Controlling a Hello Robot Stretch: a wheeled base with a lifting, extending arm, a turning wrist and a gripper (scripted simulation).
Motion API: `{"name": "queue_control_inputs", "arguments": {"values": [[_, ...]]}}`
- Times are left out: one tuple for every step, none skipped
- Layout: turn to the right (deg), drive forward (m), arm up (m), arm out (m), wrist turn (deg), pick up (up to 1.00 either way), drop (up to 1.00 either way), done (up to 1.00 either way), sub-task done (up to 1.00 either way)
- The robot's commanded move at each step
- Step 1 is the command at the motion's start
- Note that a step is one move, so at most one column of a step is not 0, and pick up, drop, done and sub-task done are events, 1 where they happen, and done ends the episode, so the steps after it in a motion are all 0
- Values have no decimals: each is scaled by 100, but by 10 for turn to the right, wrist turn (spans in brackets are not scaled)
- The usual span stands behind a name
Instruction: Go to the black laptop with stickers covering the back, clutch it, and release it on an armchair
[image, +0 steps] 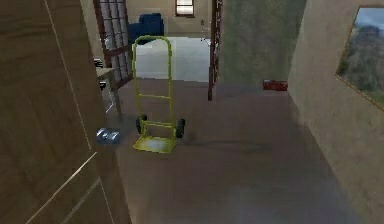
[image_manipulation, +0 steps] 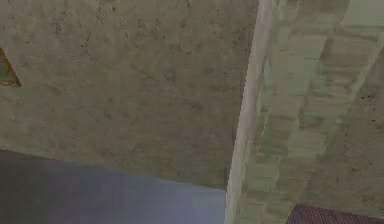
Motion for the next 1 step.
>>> {"name": "queue_control_inputs", "arguments": {"values": [[0,55,0,0,0,0,0,0,0]]}}
